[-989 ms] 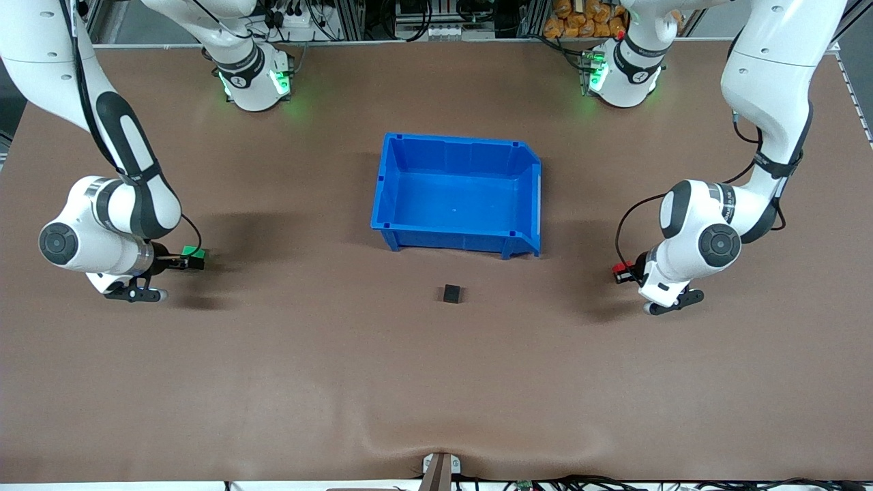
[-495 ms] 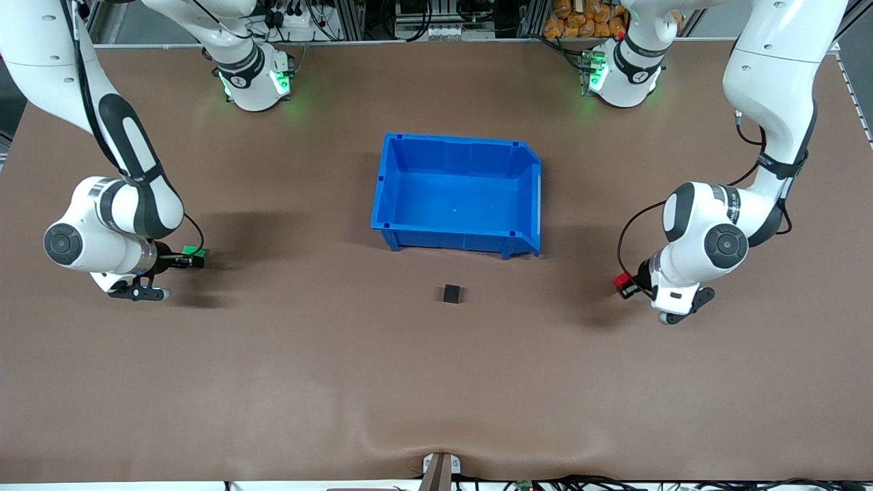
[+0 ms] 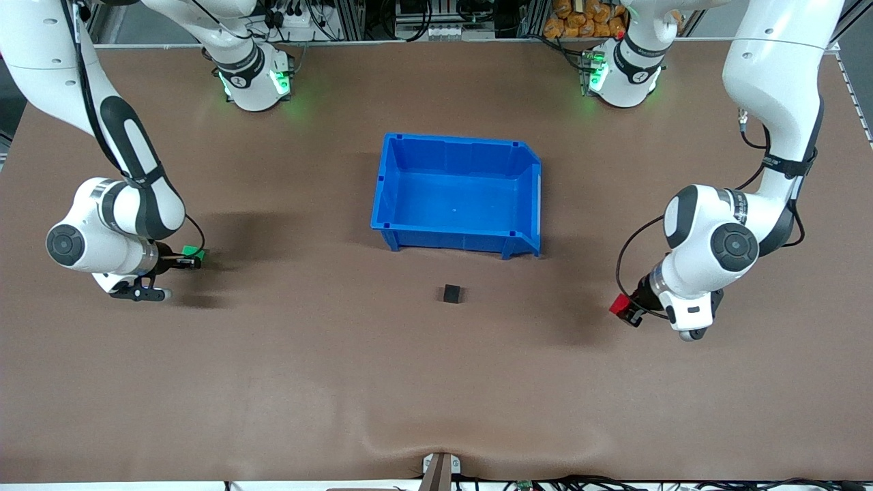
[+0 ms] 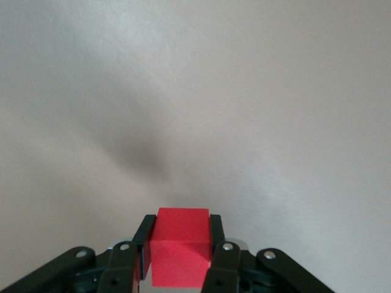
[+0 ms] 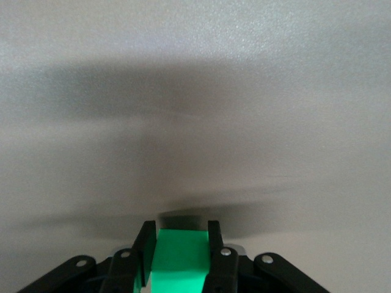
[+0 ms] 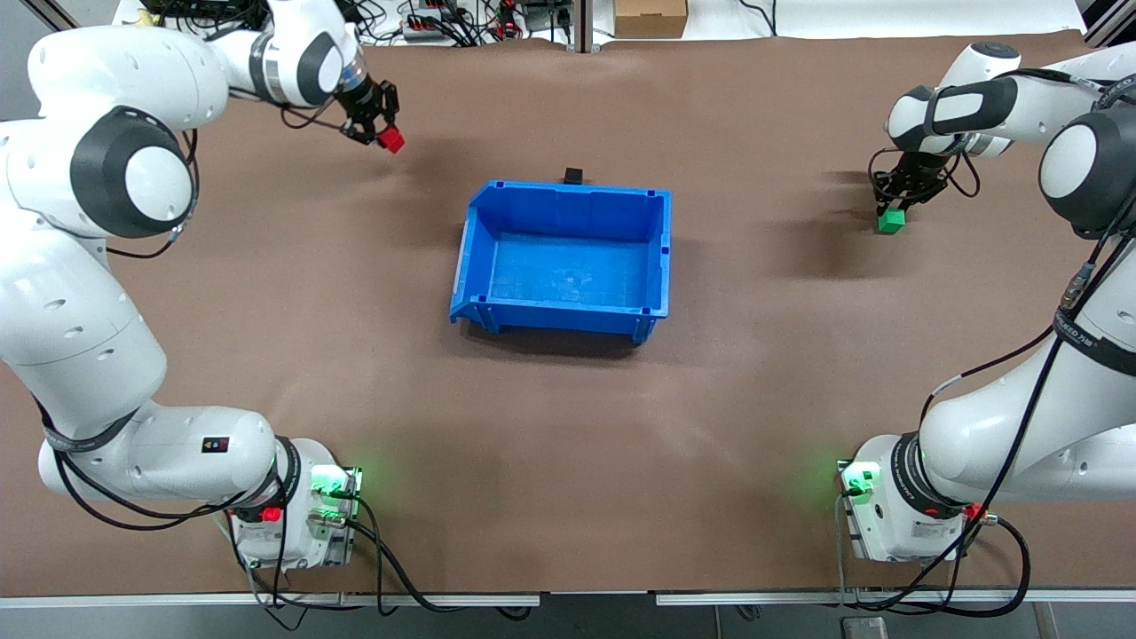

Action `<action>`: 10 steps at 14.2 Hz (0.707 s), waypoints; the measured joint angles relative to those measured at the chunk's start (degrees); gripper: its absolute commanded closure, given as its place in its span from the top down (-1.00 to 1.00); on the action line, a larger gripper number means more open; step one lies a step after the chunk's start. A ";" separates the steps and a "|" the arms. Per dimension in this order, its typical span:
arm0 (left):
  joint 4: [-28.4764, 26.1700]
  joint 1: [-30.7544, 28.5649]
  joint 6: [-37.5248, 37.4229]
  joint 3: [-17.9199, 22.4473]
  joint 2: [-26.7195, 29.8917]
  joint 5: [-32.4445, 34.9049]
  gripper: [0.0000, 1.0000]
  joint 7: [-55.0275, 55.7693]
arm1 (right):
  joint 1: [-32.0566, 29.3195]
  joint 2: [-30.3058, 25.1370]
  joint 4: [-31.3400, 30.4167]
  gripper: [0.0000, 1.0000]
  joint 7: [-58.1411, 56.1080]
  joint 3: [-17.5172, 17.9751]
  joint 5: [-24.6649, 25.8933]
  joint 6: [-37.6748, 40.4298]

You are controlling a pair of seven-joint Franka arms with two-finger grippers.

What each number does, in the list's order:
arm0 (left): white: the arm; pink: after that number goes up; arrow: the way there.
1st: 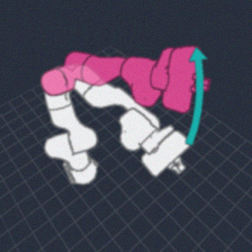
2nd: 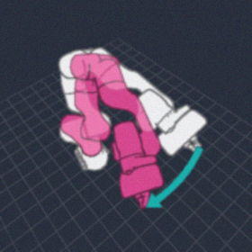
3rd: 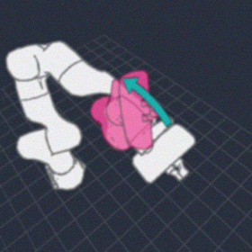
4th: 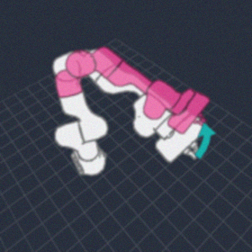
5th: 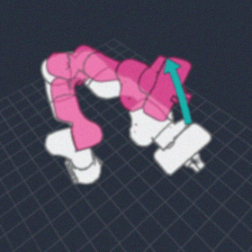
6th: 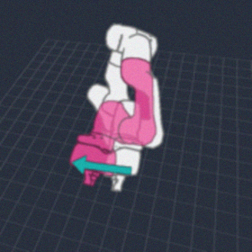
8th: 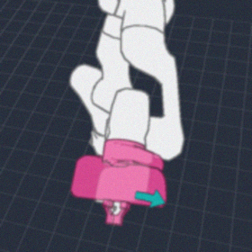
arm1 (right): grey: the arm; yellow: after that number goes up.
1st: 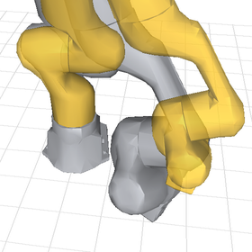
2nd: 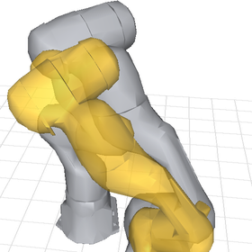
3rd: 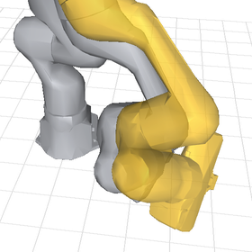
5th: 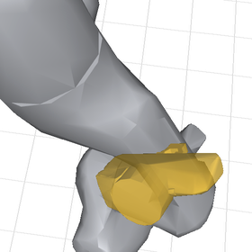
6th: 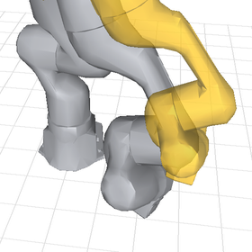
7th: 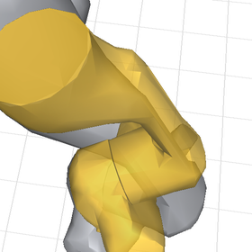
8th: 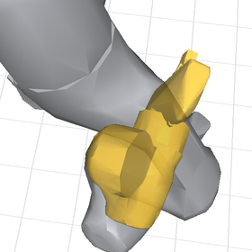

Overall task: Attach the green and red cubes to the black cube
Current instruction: 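Carry the red cube with the left gripper while the right gripper carries the green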

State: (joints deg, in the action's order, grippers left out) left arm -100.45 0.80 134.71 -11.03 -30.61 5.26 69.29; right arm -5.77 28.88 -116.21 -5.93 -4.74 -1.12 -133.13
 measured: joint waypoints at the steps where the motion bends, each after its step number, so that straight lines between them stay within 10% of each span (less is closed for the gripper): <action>1: 1.80 1.54 -1.29 -0.02 -0.38 -0.01 -1.00 4.27 | -0.05 0.00 0.05 -1.00 0.59 -0.03 -0.01 -0.04; 10: 13.59 15.08 -6.85 -0.07 -9.53 -5.34 -1.00 33.14 | -0.07 -0.03 8.74 -1.00 8.07 0.65 -5.43 11.78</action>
State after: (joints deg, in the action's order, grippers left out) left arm -86.86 15.87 127.86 -11.10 -40.14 -0.07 102.43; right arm -5.84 28.85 -107.47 2.14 -4.09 -6.55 -121.35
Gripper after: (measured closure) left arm 0.608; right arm 0.612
